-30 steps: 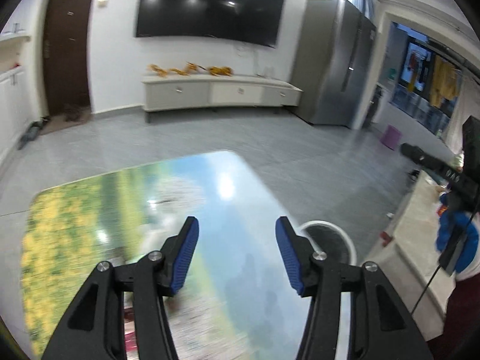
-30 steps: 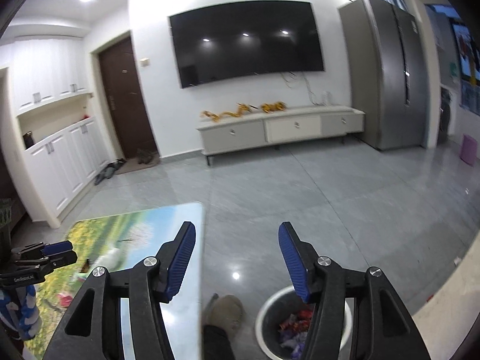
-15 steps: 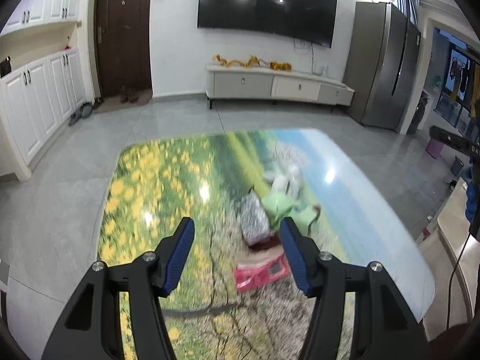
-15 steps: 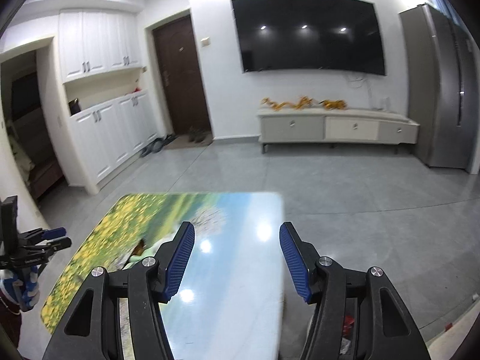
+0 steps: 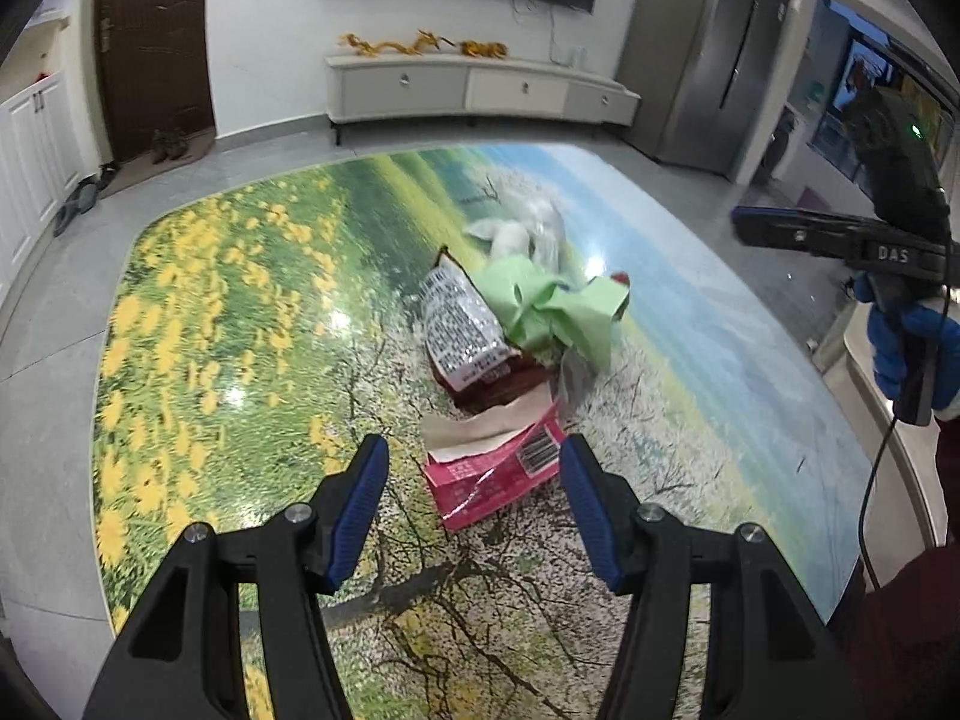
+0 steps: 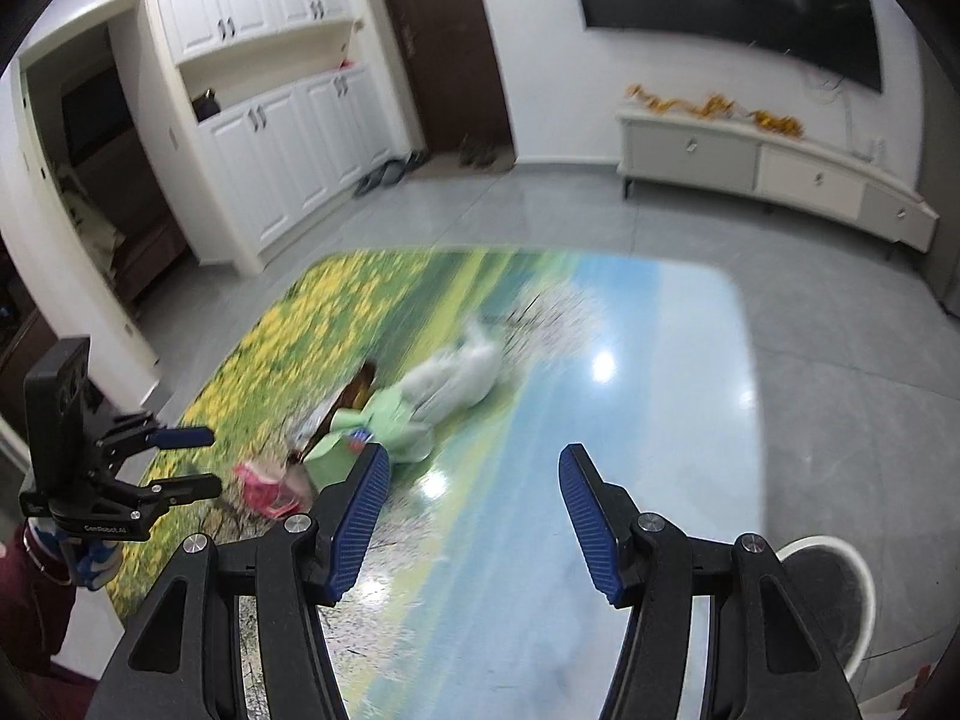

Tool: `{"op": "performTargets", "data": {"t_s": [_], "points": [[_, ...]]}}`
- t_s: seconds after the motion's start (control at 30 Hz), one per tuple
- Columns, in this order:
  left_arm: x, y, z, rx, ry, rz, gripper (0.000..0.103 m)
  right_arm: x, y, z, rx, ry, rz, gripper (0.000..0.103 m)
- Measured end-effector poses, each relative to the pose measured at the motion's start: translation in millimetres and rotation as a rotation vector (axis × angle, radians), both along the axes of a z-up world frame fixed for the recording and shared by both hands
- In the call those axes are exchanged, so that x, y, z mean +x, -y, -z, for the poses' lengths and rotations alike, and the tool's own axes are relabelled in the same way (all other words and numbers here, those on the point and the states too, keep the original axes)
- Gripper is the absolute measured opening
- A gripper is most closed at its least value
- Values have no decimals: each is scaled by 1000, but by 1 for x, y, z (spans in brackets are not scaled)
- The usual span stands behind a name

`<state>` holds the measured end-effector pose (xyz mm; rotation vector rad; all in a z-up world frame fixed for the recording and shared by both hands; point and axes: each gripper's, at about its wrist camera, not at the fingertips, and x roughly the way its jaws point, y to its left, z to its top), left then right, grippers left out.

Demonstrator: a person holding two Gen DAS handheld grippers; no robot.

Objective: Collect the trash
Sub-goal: 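Grasp the pink box with the left gripper while the right gripper grasps the clear plastic bag, then carry both held items over the trash bin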

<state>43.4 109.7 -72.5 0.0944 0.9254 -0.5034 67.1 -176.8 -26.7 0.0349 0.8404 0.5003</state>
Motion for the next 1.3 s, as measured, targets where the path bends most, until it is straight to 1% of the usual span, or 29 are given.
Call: {"op": "performTargets", "data": {"t_s": [0.1,0.27,0.53,0.6,0.7,0.83,0.87,0.9,0.97,1.0,1.03,1.07,1.13,1.17,1.3], "points": [[7,3,9,12,-19,30,57,9,-17,19,-4,-49,-41,57],[18,7,21,27,-40,70,57,20,-40,40,-4,-106,-100,57],[29,13,27,33,-52,136,57,34,-61,58,7,-152,-152,55],[32,15,30,24,-63,158,57,37,-63,61,12,-161,-157,53],[37,16,35,-10,-91,178,57,40,-63,64,25,-173,-160,51],[37,17,36,-37,-91,188,55,45,-64,68,38,-185,-165,44],[36,17,36,-42,-91,188,51,46,-64,69,41,-188,-168,42],[34,18,36,-45,-90,187,46,47,-65,69,45,-190,-171,38],[30,19,36,-51,-95,187,42,47,-65,71,53,-193,-180,34],[29,19,37,-55,-98,187,29,47,-65,72,58,-193,-183,28],[26,19,38,-61,-107,188,22,47,-65,72,65,-193,-188,24],[23,20,38,-71,-113,183,19,47,-65,72,69,-190,-192,22],[17,20,37,-74,-110,174,14,44,-66,70,67,-181,-201,14],[13,20,37,-75,-111,172,11,42,-66,68,63,-173,-204,14],[-2,20,36,-85,-107,148,11,31,-61,62,23,-153,-204,13]]}}
